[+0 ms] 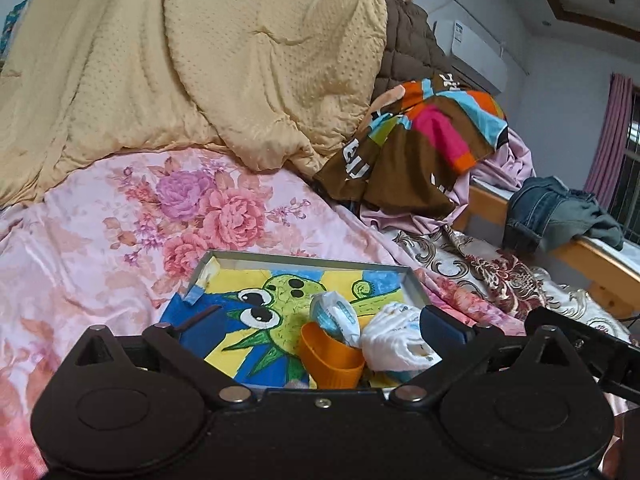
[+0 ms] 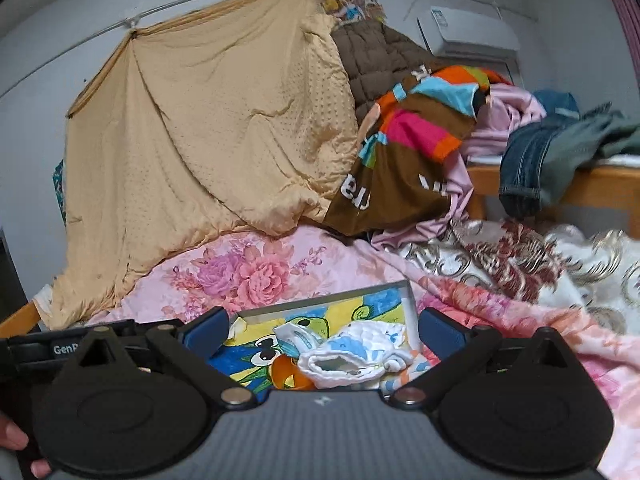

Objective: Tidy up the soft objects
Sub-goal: 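Move both open tools from the tray toward the pile of items on the bed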

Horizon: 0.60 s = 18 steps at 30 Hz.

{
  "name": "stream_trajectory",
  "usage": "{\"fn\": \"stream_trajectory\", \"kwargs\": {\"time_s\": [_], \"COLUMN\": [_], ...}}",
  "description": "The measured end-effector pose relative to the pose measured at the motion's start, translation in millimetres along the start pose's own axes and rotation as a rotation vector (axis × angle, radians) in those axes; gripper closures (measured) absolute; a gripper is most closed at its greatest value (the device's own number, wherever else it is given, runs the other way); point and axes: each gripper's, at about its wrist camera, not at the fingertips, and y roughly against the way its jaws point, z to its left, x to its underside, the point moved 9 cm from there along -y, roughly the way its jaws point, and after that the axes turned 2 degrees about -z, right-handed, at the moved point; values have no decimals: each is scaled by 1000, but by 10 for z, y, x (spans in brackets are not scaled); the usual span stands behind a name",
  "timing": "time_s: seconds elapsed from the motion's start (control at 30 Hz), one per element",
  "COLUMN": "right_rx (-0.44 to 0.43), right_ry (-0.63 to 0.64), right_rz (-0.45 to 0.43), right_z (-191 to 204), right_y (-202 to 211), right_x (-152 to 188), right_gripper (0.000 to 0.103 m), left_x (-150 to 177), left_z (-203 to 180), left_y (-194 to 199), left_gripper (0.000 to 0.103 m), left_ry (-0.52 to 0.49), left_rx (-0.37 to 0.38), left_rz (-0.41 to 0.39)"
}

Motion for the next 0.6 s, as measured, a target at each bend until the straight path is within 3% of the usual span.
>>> {"fn": "stream_trajectory", "kwargs": {"time_s": [0.6], "right_rx": [12], "right_ry": [22], "right_rz": [10], "right_z": [171], "right_y": [876], "right_x": [120], "right_gripper": [0], "left_x": [436], "left_z": [153], "left_y": [988], "left_gripper": [1], "left_ry": [-10], "left_rx": [-44], "left_rz": [-33]}}
